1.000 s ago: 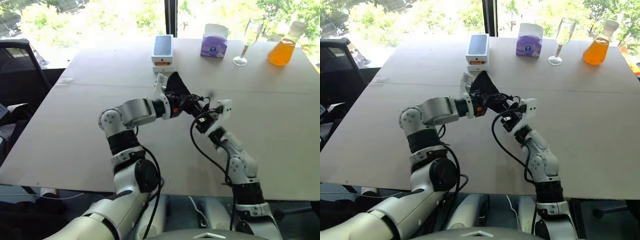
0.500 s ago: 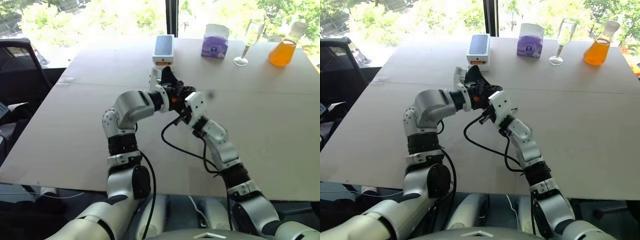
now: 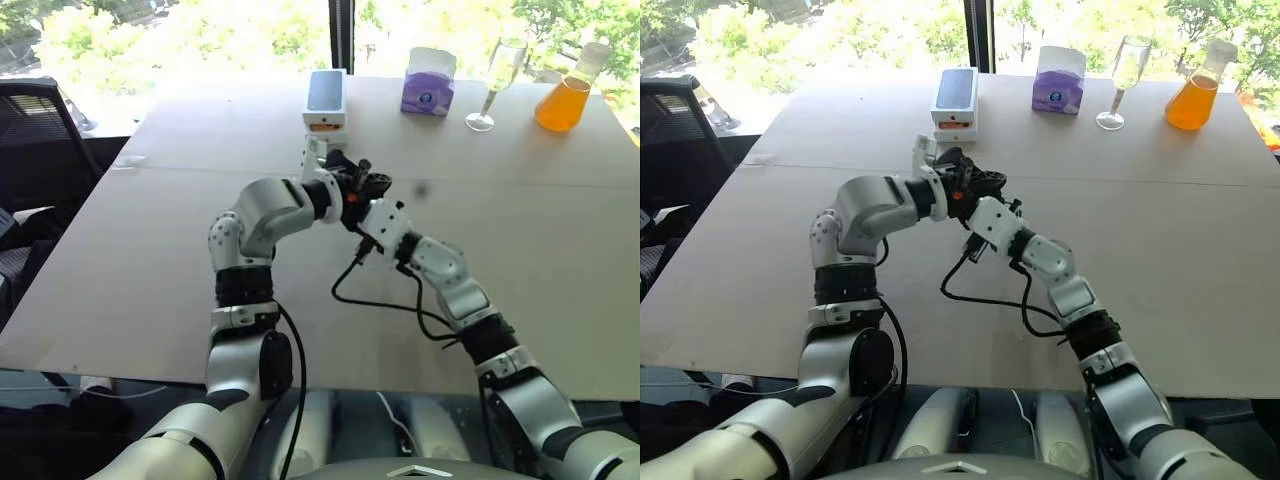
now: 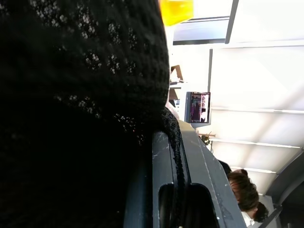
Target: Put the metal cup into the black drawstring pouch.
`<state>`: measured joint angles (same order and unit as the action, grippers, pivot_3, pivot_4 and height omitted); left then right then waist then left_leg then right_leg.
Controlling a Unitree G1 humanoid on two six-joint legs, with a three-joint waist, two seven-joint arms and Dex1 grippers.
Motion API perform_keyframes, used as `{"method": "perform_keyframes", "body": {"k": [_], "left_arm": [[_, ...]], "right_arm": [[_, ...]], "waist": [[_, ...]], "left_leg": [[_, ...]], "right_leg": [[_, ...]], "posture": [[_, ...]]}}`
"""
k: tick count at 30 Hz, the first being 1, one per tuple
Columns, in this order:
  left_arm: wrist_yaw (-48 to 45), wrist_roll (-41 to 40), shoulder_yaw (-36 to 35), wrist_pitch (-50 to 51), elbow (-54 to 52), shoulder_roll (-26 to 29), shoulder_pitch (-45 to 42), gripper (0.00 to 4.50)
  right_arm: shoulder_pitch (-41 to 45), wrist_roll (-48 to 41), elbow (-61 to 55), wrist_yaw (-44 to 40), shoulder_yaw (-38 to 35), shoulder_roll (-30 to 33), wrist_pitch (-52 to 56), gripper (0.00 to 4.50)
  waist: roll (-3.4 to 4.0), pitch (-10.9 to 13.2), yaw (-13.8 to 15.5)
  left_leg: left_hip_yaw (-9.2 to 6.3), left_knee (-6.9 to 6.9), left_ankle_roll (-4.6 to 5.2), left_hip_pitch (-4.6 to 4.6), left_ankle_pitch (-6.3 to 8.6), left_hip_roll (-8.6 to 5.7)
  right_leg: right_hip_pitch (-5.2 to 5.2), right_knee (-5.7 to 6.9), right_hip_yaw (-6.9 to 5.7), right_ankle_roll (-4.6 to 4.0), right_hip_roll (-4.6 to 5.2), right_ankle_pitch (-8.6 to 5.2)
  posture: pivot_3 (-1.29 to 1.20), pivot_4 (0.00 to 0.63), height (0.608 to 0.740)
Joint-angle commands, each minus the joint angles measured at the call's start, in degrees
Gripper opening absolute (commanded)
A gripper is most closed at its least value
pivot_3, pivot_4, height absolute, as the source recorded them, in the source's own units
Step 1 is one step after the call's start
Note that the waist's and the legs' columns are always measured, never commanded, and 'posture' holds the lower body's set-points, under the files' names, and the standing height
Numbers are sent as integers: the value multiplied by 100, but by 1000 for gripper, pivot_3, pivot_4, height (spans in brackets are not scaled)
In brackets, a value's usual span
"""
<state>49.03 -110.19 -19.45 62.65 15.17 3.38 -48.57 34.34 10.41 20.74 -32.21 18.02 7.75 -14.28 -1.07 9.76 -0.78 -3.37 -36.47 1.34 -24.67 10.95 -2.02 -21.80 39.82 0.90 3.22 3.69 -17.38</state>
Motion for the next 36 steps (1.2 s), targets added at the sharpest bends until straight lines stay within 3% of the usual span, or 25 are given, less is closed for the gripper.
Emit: {"method": "perform_keyframes", "body": {"k": [1, 6, 8, 12, 17, 20, 23, 27, 32, 33, 35, 36], "left_arm": [[-381, -281, 318, -40, -133, -101, -199, 0], [-416, -281, 290, 173, -586, -197, 164, 0], [-399, -281, 272, 129, -702, -264, 254, 0], [-405, -281, 423, -152, -523, -379, 36, 0], [-385, -281, 319, -138, -617, -360, 51, 0], [-370, -281, 344, -171, -540, -322, 120, 0], [-437, -281, 334, -312, -405, -293, -40, 0], [-343, -281, 206, -468, -503, -323, 71, 0], [-183, -281, 130, -664, -639, -209, 280, 0], [-156, -281, 186, -612, -714, -141, 389, 0], [-151, -281, 293, -533, -825, -20, 558, 0], [-143, -281, 351, -509, -891, 72, 701, 0]], "right_arm": [[-28, -394, -221, -147, 58, -385, 472, 23], [218, -2241, -267, 25, -1348, -969, 1735, 23], [175, -2027, -332, -223, -1115, -832, 1569, 23], [1, -1101, -609, -678, 58, -597, 903, 23], [382, -1854, -313, -18, -947, -963, 1660, 23], [256, -1024, -602, -484, -6, -659, 1039, 23], [305, -1126, -429, -13, -362, -783, 1128, 23], [187, -551, -390, 46, -9, -596, 711, 23], [-42, -632, -448, -172, -108, -435, 928, 23], [-130, -636, -527, -278, -38, -372, 989, 701], [-224, -546, -610, -307, 74, -299, 1011, 1348], [-257, -411, -627, -225, 133, -262, 1025, 1942]], "waist": [[0, 0, -5], [-2, 1, 0], [-3, 2, 11], [-4, 2, 12], [-7, 5, -27], [-8, 5, 14], [-16, 10, 12], [-16, 10, 10], [-16, 10, -10], [-16, 10, -1], [-17, 10, 2], [-17, 11, 7]], "left_leg": [[0, 0, -1, 0, -1, 1], [0, 0, -3, -1, -2, 4], [0, -1, -3, -2, -2, 3], [-3, -2, -2, -2, -2, -3], [0, 1, -3, 1, -2, 7], [-1, 0, -3, 0, -2, 0], [-2, 0, -2, -4, -2, -3], [-3, 0, -3, -3, -2, -1], [0, 2, -3, -1, -2, 2], [-2, 2, -3, -1, -2, 3], [-1, 2, -3, -2, -2, 1], [0, 1, -3, -2, -2, 1]], "right_leg": [[-1, 0, 0, 0, -1, 0], [2, -1, 0, -1, -1, 0], [5, -4, 1, -1, 2, 1], [5, -6, -2, -1, 2, 0], [1, 1, 2, -1, -7, 0], [3, -5, 0, -1, -1, 0], [3, -8, -1, -1, 2, 0], [1, -5, -2, -1, 1, 0], [0, -5, 2, -1, -2, 0], [1, -5, 0, -1, -2, 0], [2, -7, 1, -1, -1, 0], [2, -7, 2, -1, 0, 0]], "posture": [[0, 150, 740], [0, 150, 740], [0, 150, 740], [0, 150, 740], [0, 150, 740], [0, 150, 740], [0, 150, 740], [0, 150, 740], [0, 150, 740], [0, 150, 740], [0, 150, 740], [0, 150, 740]]}}
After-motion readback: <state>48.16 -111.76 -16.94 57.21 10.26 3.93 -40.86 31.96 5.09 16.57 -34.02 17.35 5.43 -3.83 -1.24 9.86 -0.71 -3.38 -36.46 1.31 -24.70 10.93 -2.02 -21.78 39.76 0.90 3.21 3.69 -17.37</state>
